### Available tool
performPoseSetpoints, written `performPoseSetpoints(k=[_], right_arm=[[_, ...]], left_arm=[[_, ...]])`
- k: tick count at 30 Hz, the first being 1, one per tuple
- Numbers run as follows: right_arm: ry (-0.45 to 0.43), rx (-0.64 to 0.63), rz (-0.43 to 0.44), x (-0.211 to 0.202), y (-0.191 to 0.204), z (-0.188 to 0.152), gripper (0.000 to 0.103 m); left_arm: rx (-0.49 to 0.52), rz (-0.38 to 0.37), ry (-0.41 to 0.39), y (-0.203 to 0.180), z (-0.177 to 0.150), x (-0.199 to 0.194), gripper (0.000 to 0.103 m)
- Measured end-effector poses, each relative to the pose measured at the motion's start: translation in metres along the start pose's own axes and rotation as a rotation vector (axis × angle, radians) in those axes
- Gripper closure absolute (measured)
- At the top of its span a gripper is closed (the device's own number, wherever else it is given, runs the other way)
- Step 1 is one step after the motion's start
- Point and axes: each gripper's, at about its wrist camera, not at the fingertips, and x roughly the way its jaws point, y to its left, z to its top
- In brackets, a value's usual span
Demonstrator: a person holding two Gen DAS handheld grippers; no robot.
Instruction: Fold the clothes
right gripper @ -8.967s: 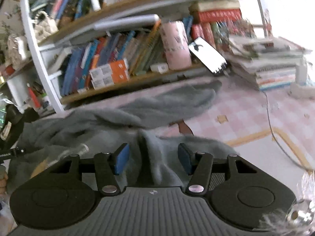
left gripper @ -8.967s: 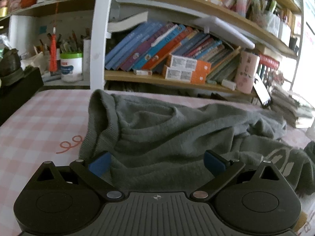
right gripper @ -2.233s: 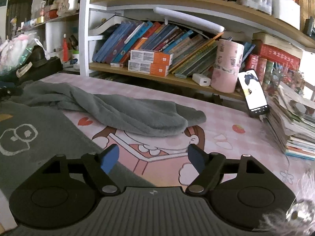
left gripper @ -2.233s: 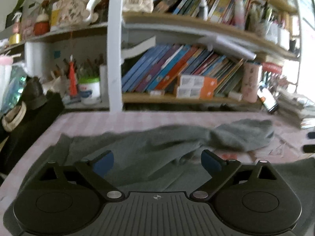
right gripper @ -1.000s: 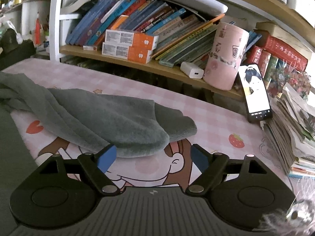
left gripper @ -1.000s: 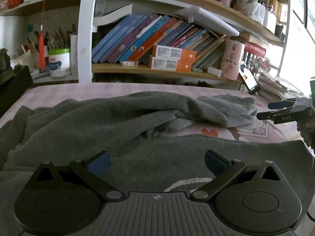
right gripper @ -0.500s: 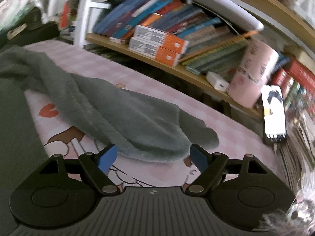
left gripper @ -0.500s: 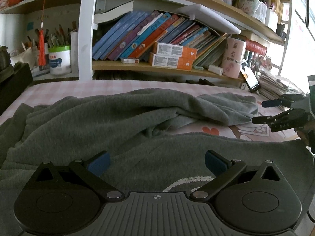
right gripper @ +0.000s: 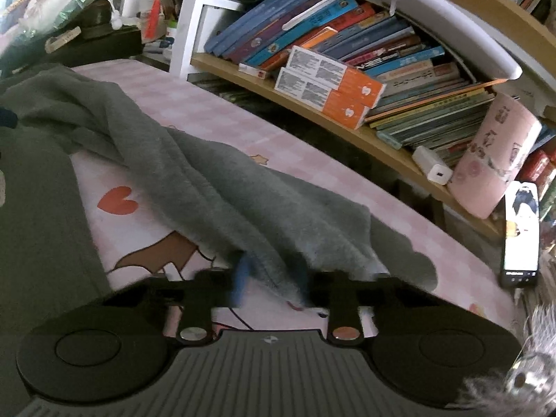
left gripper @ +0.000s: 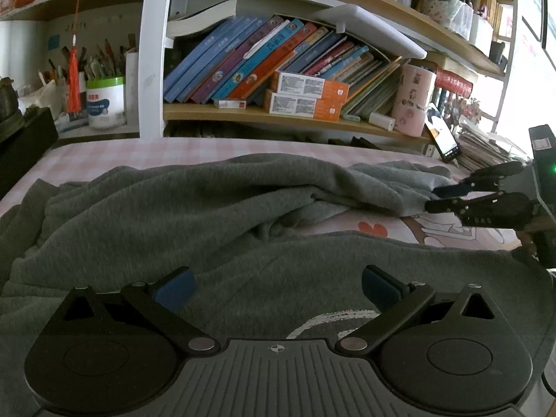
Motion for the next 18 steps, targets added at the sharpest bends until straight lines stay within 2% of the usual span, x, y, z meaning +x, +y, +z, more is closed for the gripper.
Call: performPoseSetpoints(k=[6, 12, 15, 18], right_arm=[[-0.117, 0.028, -0.065, -0.04, 0.003, 0.008, 0.096], [-0.326, 0.017, -0.206, -0.116, 0.024, 0.022, 0.097], [-0.418, 0.011, -0.248, -0.142, 0.03, 0.029, 0.097], [-0.397, 0.022, -0.267, -0.131, 0.021, 0.044, 0.097]], left_arm=[[0.011, 0.007, 0.0, -0.002, -0.001, -0.001, 0.0], [0.026, 0.016, 0.0, -0.004, -0.001, -0.001, 0.0], [0.034, 0.019, 0.001, -0.006, -0.001, -0.001, 0.0], [0.033, 0.017, 0.005, -0.005, -0.001, -0.001, 0.0]])
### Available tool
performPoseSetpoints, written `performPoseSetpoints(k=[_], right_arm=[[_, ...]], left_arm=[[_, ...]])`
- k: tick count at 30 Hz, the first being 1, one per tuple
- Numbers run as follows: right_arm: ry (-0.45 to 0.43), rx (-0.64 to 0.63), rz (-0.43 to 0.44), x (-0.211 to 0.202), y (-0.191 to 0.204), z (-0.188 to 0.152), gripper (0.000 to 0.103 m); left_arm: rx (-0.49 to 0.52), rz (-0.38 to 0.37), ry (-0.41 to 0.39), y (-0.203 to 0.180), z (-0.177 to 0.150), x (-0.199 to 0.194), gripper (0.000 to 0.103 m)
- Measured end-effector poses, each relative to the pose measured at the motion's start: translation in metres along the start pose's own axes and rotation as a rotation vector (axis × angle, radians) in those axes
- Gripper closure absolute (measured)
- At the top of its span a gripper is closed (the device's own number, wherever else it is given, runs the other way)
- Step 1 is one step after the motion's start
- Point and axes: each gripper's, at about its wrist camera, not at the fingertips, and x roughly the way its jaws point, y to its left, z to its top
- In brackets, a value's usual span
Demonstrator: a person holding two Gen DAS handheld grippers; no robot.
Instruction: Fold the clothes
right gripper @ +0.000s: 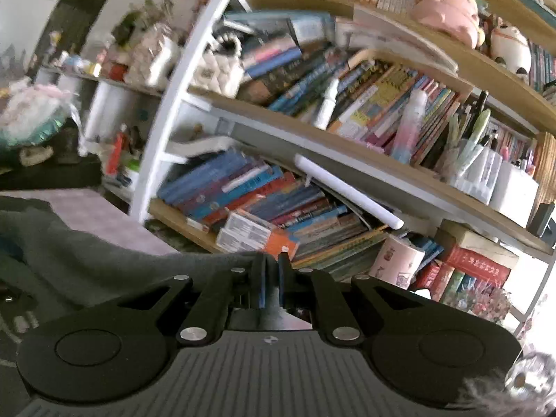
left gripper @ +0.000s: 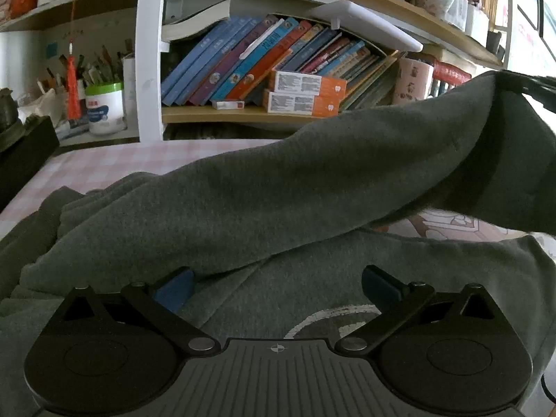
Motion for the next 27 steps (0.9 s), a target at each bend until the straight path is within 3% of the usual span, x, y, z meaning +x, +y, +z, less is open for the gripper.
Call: performPoseSetpoints(k=[4, 6, 9, 13, 15, 18, 22, 27], right_arm=[[0.179, 0.026, -0.005, 0.074, -0.01, -0.021, 0.096], [0.294, 0.079, -0.022, 0.114, -0.021, -0.041, 0.073], [0.361, 0.191, -0.082, 0.126, -0.04, -0.063, 0.069], [0.373, 0.346, -0.064, 0.101, -0.059, -0.081, 0.059], [0.372, 0.411, -0.04, 0.081, -0.065, -0.084, 0.043], [0.385, 0.492, -0.006, 0.057, -0.068, -0.088, 0.032], [0.439, 0.478, -0.028, 0.046, -0.058, -0.098, 0.032], [0.535, 0.368, -0.007, 0.066, -0.04, -0.111, 0.035]], left_arm=[[-0.011, -0.009, 0.005, 0.002, 0.0, 0.001, 0.0], [-0.021, -0.014, 0.007, 0.003, 0.0, 0.001, 0.0], [-0.024, -0.014, 0.009, 0.004, 0.0, 0.001, 0.0], [-0.024, -0.013, 0.011, 0.004, 0.0, 0.001, 0.0], [-0.024, -0.013, 0.011, 0.004, 0.0, 0.001, 0.0], [-0.024, -0.011, 0.012, 0.004, 0.0, 0.001, 0.0], [-0.024, -0.009, 0.013, 0.003, 0.0, 0.001, 0.0], [-0.029, -0.012, 0.017, 0.004, 0.0, 0.002, 0.0]])
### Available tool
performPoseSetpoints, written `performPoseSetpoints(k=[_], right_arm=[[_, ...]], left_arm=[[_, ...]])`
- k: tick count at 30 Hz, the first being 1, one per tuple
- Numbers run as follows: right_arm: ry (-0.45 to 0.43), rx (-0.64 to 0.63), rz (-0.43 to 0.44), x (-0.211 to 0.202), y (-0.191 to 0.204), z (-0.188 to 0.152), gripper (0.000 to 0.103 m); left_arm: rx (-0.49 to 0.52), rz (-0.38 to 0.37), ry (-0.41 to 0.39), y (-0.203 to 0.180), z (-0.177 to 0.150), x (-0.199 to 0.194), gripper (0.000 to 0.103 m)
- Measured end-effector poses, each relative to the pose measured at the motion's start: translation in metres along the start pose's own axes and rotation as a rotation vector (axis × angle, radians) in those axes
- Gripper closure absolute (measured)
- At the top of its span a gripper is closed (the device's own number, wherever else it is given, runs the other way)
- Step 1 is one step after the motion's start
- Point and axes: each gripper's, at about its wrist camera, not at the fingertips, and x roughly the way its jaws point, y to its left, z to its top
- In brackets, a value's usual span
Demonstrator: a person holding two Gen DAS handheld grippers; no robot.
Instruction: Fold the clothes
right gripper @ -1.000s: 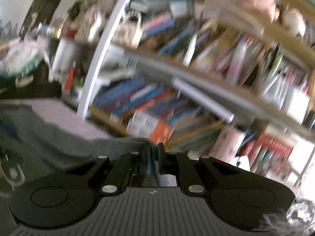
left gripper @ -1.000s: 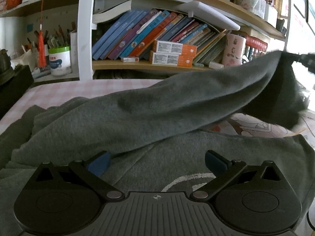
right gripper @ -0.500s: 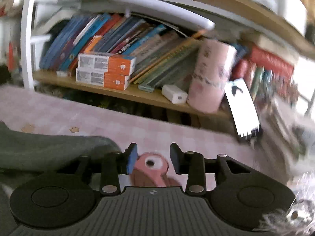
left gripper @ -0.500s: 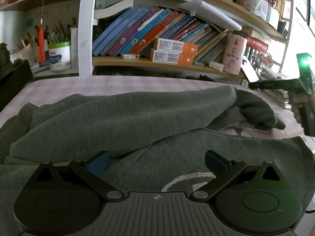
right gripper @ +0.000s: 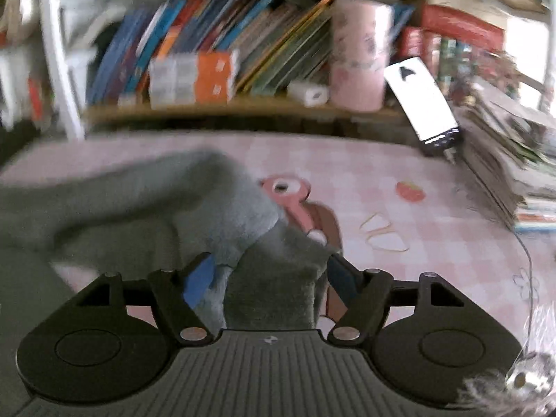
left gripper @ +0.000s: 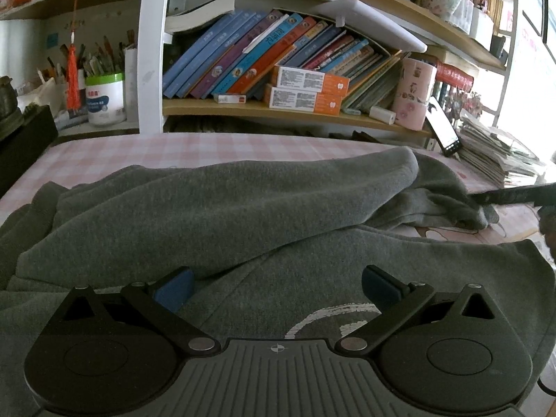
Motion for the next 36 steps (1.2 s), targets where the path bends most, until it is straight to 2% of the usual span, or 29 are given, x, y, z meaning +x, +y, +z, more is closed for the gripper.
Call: performPoseSetpoints(k=[2, 4, 8, 12, 14, 17, 21, 25, 27, 31, 36], right_arm=[[0.012, -0.096, -0.075, 0.014, 0.0, 0.003, 0.034], [0.007, -0.088, -0.148, 0.027, -0.016, 0.017, 0.034], [0.005, -0.004, -0.167, 0.048, -0.04, 0.035, 0.03], [-0.036, -0.044, -0.189, 0.039, -0.021, 0.035, 0.029], [-0.079, -0.042, -0.169, 0.022, -0.011, 0.031, 0.028], [-0.134, -0.009, -0.066, -0.005, 0.003, 0.022, 0.024], [-0.151, -0.009, 0.091, -0.026, 0.029, 0.006, 0.021], [-0.151, -0.073, 0.161, -0.038, 0.054, -0.011, 0.018], [-0.139, -0.146, 0.167, -0.039, 0.068, -0.02, 0.017], [-0.138, -0.341, 0.117, -0.035, 0.095, -0.04, 0.017], [-0.175, -0.375, 0.107, -0.043, 0.095, -0.047, 0.016]], left_arm=[[-0.003, -0.002, 0.002, 0.0, 0.0, 0.0, 0.0], [-0.004, -0.003, 0.004, 0.0, 0.0, 0.0, 0.0], [-0.01, -0.002, 0.012, 0.001, 0.0, 0.002, 0.0], [-0.023, -0.005, 0.02, 0.003, 0.0, 0.003, 0.0], [-0.028, -0.005, 0.024, 0.004, 0.0, 0.003, 0.0], [-0.026, -0.003, 0.024, 0.003, 0.0, 0.003, 0.0], [-0.04, -0.008, 0.032, 0.005, 0.001, 0.004, 0.0], [-0.062, -0.022, 0.032, 0.009, 0.002, 0.005, 0.0], [-0.069, -0.027, 0.03, 0.01, 0.002, 0.005, 0.0], [-0.071, -0.025, 0.03, 0.009, 0.002, 0.006, 0.0], [-0.081, -0.021, 0.027, 0.01, 0.002, 0.005, 0.0]])
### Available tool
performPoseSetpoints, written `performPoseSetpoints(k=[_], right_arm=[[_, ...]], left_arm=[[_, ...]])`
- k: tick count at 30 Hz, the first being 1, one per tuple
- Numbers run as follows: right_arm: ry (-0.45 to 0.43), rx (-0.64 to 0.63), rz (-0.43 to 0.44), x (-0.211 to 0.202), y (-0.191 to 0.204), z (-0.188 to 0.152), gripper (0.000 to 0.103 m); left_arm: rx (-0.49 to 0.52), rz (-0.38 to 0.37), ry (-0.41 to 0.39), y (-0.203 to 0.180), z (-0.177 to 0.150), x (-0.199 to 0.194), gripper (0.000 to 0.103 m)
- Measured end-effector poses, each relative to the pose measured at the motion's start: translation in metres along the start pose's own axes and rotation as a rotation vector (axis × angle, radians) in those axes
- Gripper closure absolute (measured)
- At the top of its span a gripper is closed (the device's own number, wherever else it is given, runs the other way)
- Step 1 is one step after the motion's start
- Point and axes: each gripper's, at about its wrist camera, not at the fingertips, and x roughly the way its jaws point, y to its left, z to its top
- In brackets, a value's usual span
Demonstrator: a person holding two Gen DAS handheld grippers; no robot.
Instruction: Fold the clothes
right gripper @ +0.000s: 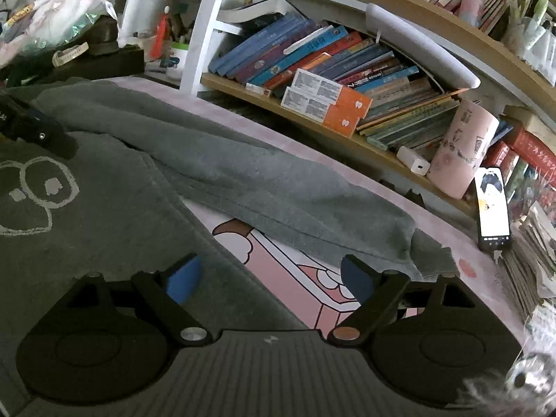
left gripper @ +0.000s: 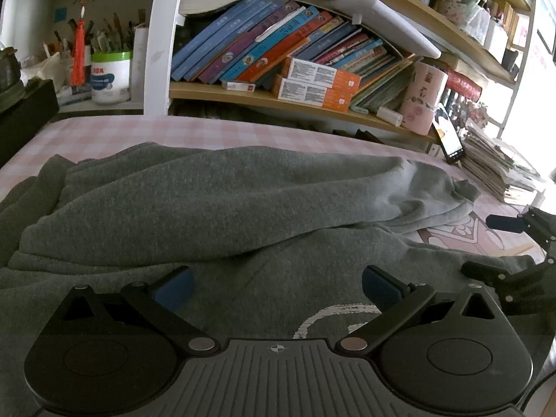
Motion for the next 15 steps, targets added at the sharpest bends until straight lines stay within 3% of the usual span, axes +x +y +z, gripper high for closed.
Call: performPoseSetpoints(k=[9, 11, 15], right_arm=[[-0.017, 0.007, 0.051, -0.024, -0.002, -0.016, 0.005], [-0.007, -0.002, 0.059, -0.024, -0.001, -0.017, 0.0], [-0.003, -0.017, 0.051, -0.025, 0.002, -0.018, 0.0]], left_arm=[[-0.014, 0.014, -0.004, -0.001, 0.0, 0.0, 0.0], [-0.002, 0.039, 0.002, -0.003, 0.0, 0.001, 0.0], [0.057, 0.129, 0.035, -0.016, 0.001, 0.005, 0.0]])
